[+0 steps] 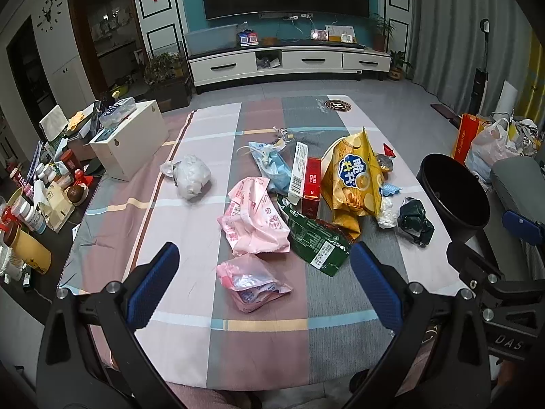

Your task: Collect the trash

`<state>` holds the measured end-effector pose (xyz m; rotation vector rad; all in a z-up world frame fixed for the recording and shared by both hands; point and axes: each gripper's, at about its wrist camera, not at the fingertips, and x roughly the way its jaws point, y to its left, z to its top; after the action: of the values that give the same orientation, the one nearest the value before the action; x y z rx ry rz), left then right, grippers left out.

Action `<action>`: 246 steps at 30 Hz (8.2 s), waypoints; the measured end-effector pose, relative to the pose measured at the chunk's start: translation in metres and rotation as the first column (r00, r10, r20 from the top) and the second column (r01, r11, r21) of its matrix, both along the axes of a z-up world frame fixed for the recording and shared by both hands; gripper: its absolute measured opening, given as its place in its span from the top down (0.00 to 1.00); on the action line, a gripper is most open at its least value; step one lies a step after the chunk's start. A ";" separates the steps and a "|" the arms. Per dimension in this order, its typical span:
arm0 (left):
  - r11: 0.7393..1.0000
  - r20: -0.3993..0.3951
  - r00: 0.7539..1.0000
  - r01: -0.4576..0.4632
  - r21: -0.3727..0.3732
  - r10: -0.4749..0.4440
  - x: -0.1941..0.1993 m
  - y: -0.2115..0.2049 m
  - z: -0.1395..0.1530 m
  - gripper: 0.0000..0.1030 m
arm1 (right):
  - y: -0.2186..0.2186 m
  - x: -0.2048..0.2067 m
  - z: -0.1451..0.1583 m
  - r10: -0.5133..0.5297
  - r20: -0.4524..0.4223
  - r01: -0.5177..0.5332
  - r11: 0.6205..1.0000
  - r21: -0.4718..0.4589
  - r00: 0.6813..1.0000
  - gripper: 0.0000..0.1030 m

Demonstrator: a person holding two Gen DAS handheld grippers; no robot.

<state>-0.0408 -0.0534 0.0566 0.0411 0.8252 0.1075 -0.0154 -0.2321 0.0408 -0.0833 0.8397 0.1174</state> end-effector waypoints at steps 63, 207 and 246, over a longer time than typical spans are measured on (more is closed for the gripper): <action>0.944 0.001 0.988 0.148 -0.295 -0.155 0.020 0.037 -0.046 0.03 | -0.057 0.007 -0.049 0.098 0.034 -0.102 0.985 0.136 0.995 0.02; 0.863 0.044 0.995 -0.053 -0.502 0.087 0.084 0.107 -0.090 0.79 | -0.049 0.118 -0.131 0.049 -0.149 0.010 0.929 0.371 0.988 0.48; 0.770 0.201 0.847 0.532 -0.353 -0.492 0.146 -0.186 -0.034 0.78 | -0.250 0.073 -0.086 -0.383 -0.022 0.327 0.756 0.567 0.923 0.82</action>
<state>0.1053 -0.2397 0.0226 -0.1226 0.6986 -0.5802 0.0576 -0.4822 -0.0448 0.6305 0.6812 -0.0039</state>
